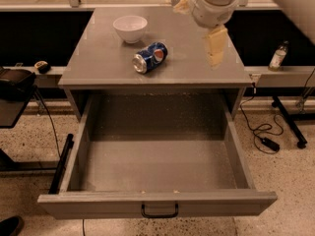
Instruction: Place pepsi can into top drawer
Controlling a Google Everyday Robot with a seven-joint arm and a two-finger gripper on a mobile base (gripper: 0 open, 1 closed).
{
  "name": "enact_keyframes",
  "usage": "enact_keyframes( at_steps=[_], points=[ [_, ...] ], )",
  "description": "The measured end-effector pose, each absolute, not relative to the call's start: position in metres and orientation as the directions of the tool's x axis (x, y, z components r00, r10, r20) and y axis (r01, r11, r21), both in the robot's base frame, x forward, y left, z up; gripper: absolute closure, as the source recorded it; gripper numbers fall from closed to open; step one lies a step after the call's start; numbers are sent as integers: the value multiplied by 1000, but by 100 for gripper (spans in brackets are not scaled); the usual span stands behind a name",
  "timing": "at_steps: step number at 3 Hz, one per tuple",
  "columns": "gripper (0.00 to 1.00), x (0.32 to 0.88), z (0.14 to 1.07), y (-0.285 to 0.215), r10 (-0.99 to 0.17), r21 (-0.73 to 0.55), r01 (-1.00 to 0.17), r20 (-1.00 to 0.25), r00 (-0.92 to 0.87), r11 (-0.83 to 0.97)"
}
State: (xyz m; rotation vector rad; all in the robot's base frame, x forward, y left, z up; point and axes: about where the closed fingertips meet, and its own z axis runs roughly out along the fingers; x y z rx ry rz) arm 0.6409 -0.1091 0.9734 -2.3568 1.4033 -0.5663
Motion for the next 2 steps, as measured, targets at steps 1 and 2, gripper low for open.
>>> enact_keyframes(
  at_steps=[1, 2],
  points=[
    [0, 689, 935, -78, -797, -449, -685, 114, 593, -574],
    [0, 716, 886, -46, -668, -402, -593, 67, 741, -698]
  ],
)
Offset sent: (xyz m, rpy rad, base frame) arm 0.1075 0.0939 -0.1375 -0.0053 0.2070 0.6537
